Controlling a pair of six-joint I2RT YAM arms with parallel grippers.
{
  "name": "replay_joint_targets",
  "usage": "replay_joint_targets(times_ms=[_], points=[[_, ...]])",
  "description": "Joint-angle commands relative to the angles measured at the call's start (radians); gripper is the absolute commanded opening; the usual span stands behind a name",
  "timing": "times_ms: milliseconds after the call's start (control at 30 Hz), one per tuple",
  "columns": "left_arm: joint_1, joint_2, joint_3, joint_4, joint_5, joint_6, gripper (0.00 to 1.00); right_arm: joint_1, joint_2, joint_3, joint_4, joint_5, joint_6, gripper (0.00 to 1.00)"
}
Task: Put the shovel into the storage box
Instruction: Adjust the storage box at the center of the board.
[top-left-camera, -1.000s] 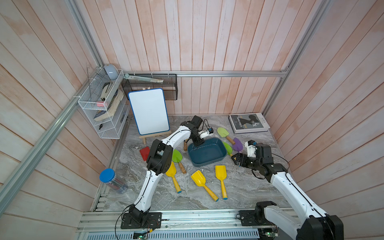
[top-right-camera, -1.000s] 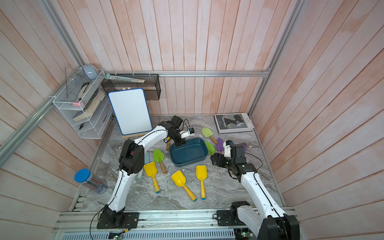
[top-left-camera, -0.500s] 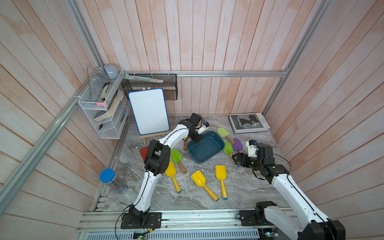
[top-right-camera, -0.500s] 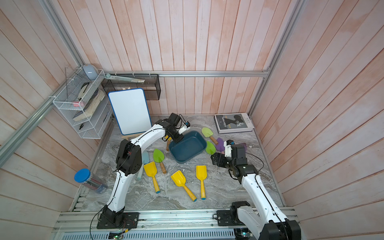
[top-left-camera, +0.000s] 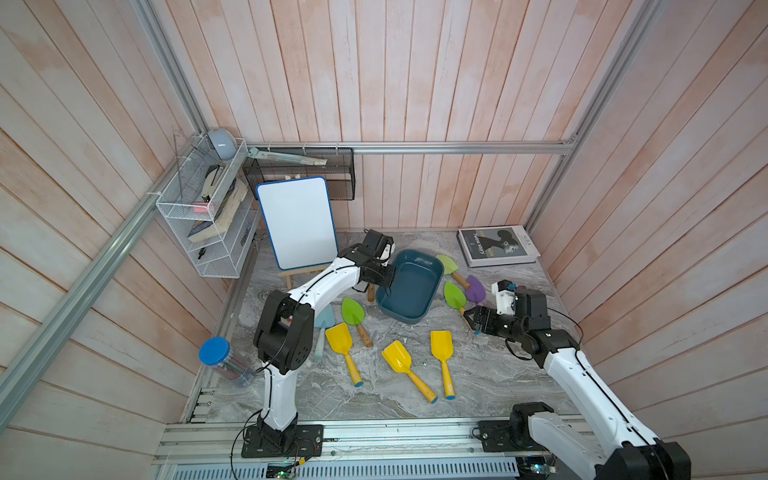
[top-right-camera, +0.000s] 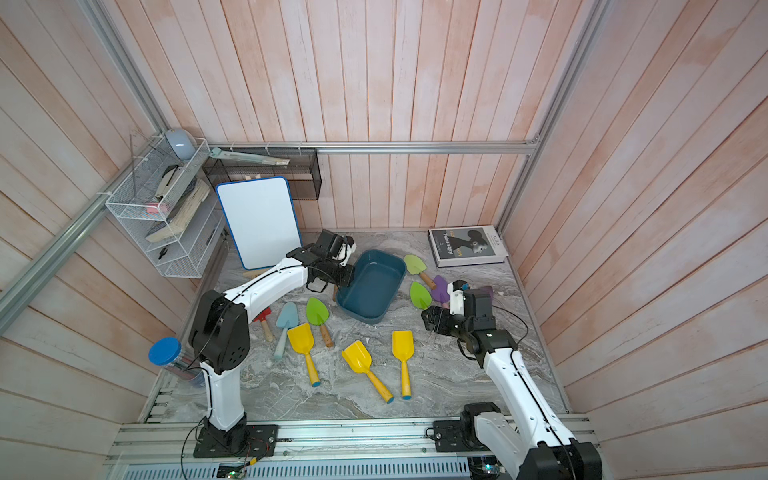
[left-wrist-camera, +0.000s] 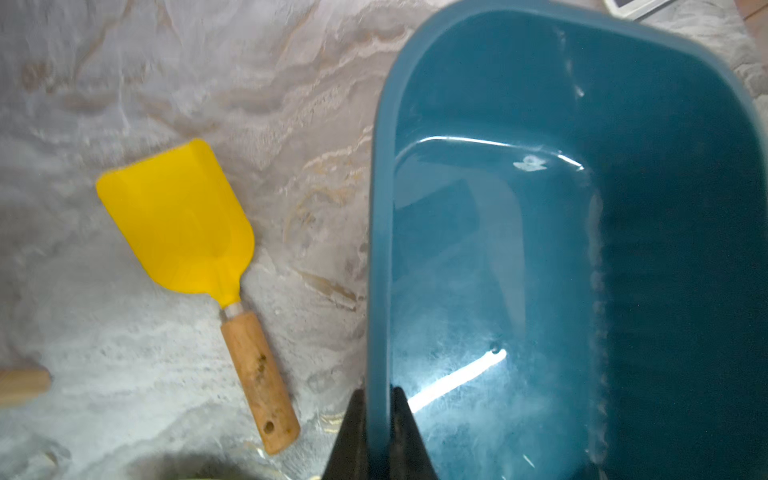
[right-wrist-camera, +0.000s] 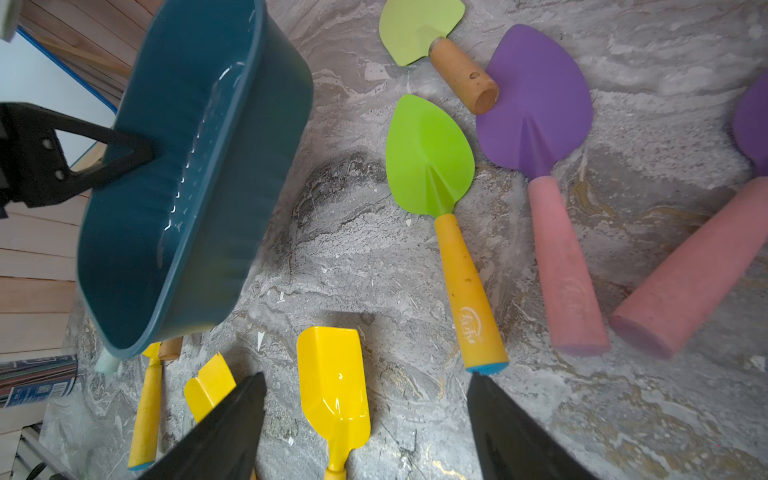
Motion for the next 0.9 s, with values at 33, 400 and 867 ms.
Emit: replay_joint_targets(times_ms=[33, 400, 867], points=[[-0.009, -0.081, -0.13, 0.182, 0.025, -0.285, 0.0, -0.009, 0.003, 0.005, -0.026, -0.037, -0.019, 0.83], [-0.059, -0.156, -0.291, 0.374, -0.173, -0.397, 0.0, -0.012, 0.011, -0.008, -0.005, -0.052, -0.014, 0.82], [-0.068, -0.073, -0.323, 0.375, -0.282, -0.372, 0.0, -0.012, 0.036, -0.049, 0.069, -0.084, 0.027, 0.82]])
